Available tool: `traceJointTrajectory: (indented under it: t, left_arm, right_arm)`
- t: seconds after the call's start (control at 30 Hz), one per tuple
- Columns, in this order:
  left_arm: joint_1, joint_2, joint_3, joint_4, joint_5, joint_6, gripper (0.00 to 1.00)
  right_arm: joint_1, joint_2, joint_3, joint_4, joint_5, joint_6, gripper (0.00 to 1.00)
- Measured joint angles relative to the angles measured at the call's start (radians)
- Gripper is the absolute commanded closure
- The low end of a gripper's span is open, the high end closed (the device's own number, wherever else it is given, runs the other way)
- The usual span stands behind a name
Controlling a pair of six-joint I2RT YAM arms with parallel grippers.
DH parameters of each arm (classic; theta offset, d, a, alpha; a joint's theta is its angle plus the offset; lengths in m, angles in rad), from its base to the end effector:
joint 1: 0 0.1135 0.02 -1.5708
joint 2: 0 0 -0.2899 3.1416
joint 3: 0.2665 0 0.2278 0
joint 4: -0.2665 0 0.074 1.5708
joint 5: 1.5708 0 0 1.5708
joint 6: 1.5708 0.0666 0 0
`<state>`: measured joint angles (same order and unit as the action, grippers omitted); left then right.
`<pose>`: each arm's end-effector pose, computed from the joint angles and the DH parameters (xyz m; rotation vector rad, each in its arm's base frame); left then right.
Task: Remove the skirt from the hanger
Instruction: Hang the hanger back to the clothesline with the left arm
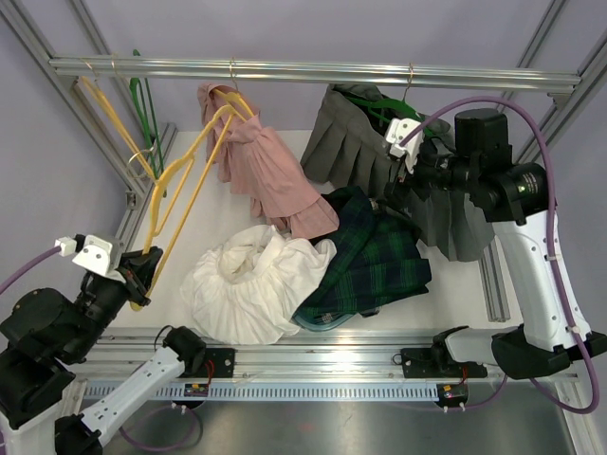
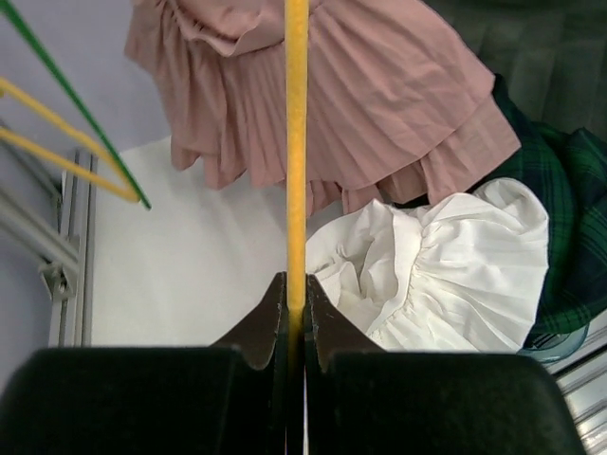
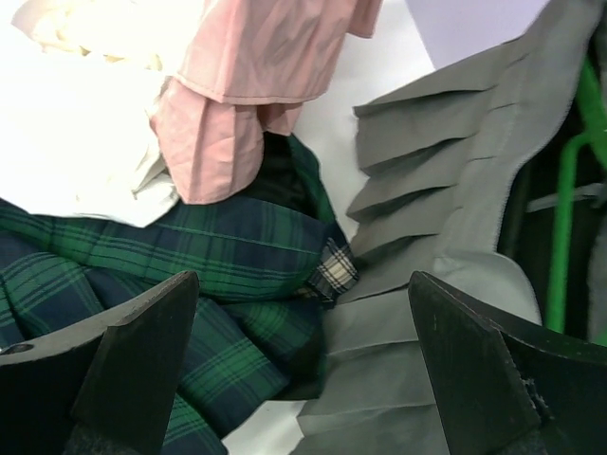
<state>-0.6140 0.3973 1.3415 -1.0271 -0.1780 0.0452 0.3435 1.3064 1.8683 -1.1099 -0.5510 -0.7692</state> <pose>-0.0161 0.0258 0.4273 0.4070 1.6095 -0.2856 0.1858 0.1035 0.4931 -1.3390 1.5464 0.3187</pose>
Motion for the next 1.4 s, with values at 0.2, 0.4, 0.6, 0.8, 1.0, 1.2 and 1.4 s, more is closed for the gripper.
traceJointTrajectory:
  t: [0.2, 0.4, 0.6, 0.8, 1.0, 1.2, 1.4]
  left_arm:
    - [0.000, 0.057, 0.061, -0.094, -0.148, -0.109, 1.00]
    - [0.000, 0.183, 0.081, -0.102, -0.257, -0.214, 1.00]
    - [0.000, 0.358, 0.086, -0.031, -0.357, -0.291, 1.00]
    - [0.006, 0.462, 0.106, 0.064, -0.458, -0.314, 1.00]
    - [0.139, 0.547, 0.142, 0.130, -0.431, -0.360, 1.00]
    - [0.255, 0.620, 0.143, 0.194, -0.314, -0.421, 1.00]
    - [0.289, 0.688, 0.144, 0.257, -0.259, -0.462, 1.00]
  right_arm:
    - [0.000, -0.006, -0.053, 0.013, -0.057, 0.010, 0.01]
    - [-0.004, -0.014, -0.102, 0.013, -0.178, 0.019, 0.00]
    - [-0.004, -0.034, -0.151, 0.013, -0.269, 0.032, 0.01]
    - [-0.004, -0.069, -0.189, 0.014, -0.286, 0.034, 0.00]
    - [-0.004, -0.086, -0.215, 0.024, -0.309, 0.040, 0.01]
    - [-0.004, -0.092, -0.235, 0.037, -0.317, 0.047, 0.00]
    - [-0.004, -0.101, -0.252, 0.049, -0.331, 0.053, 0.00]
